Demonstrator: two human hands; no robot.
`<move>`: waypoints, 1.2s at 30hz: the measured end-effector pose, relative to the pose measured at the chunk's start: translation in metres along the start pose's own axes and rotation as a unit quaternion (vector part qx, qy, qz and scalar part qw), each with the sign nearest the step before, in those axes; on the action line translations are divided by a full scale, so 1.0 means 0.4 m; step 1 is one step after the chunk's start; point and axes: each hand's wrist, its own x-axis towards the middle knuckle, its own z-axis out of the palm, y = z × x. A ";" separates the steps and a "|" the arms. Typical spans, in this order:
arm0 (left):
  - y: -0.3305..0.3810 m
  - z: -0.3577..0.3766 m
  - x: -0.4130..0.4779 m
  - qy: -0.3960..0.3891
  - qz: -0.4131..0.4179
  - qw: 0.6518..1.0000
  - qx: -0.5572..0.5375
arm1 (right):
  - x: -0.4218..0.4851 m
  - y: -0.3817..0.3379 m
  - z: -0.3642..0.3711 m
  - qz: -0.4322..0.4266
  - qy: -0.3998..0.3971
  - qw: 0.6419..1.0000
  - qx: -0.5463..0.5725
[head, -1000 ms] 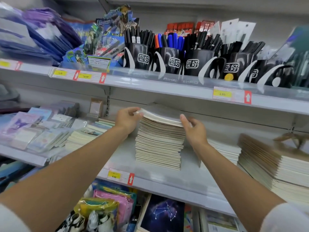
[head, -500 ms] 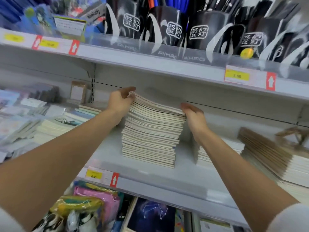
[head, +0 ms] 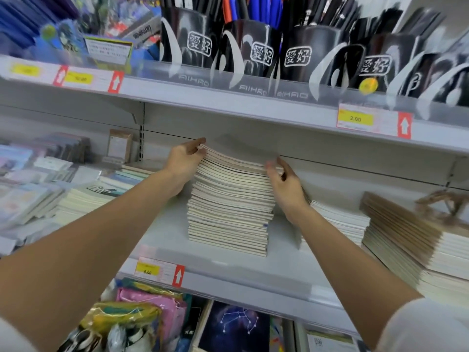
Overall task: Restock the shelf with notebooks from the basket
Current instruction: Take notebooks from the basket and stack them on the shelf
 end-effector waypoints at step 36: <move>-0.443 -0.674 -0.838 0.084 -0.388 0.895 0.204 | -0.828 0.059 0.633 -0.215 -0.490 0.795 -0.286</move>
